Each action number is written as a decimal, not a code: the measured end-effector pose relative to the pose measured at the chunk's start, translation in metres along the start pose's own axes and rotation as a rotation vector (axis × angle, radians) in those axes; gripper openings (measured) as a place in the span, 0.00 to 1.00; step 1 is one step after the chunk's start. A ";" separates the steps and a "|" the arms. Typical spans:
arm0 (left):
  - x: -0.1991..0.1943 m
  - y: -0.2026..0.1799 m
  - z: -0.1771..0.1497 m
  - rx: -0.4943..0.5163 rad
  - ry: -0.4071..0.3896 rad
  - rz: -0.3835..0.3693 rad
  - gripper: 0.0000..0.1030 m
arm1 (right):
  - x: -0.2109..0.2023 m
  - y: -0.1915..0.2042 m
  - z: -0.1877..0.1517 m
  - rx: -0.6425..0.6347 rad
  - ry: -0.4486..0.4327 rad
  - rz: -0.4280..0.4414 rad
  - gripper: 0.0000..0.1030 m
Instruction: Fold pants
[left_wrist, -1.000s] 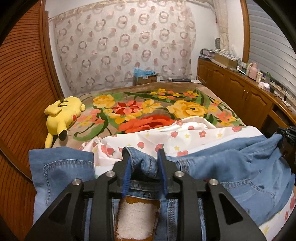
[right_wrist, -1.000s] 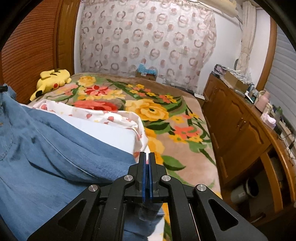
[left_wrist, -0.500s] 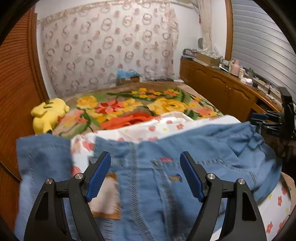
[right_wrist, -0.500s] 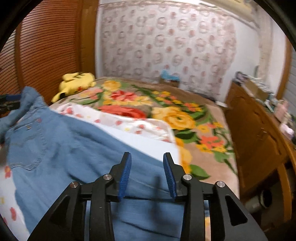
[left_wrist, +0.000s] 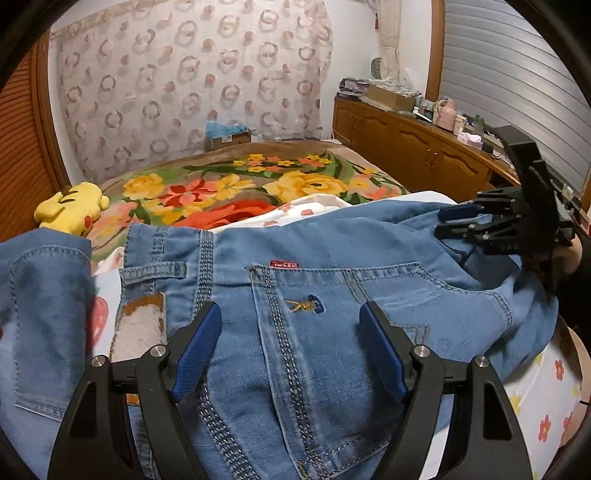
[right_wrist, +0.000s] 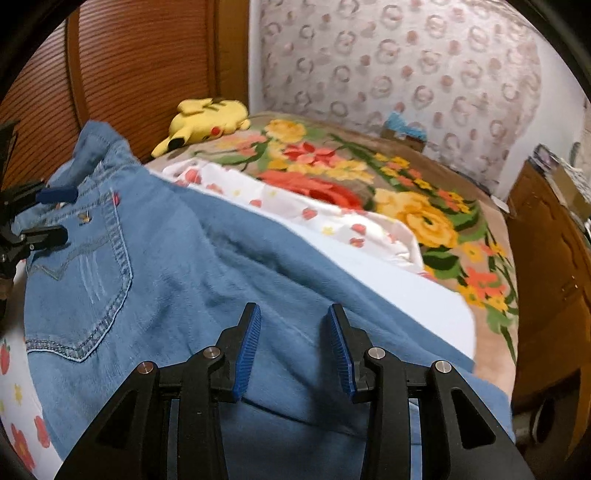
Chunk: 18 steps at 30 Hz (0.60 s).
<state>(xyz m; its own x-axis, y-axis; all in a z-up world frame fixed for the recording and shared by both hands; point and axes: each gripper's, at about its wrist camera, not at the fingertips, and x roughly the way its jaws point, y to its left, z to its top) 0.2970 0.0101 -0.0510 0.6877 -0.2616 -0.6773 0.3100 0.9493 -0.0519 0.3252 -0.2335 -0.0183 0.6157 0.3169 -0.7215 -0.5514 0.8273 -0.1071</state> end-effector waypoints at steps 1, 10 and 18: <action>0.000 0.001 0.000 -0.004 0.001 -0.004 0.76 | 0.000 0.001 0.002 -0.003 0.009 0.005 0.38; 0.005 0.007 -0.001 -0.018 0.010 -0.024 0.76 | 0.016 0.002 0.013 -0.013 0.055 0.026 0.19; 0.000 0.010 0.000 -0.033 -0.007 -0.021 0.76 | -0.015 0.001 0.025 -0.035 -0.033 -0.021 0.01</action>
<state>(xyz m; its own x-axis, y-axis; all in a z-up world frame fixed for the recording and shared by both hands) 0.3004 0.0190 -0.0514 0.6854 -0.2829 -0.6710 0.3032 0.9486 -0.0903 0.3295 -0.2256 0.0092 0.6453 0.3148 -0.6961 -0.5569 0.8175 -0.1466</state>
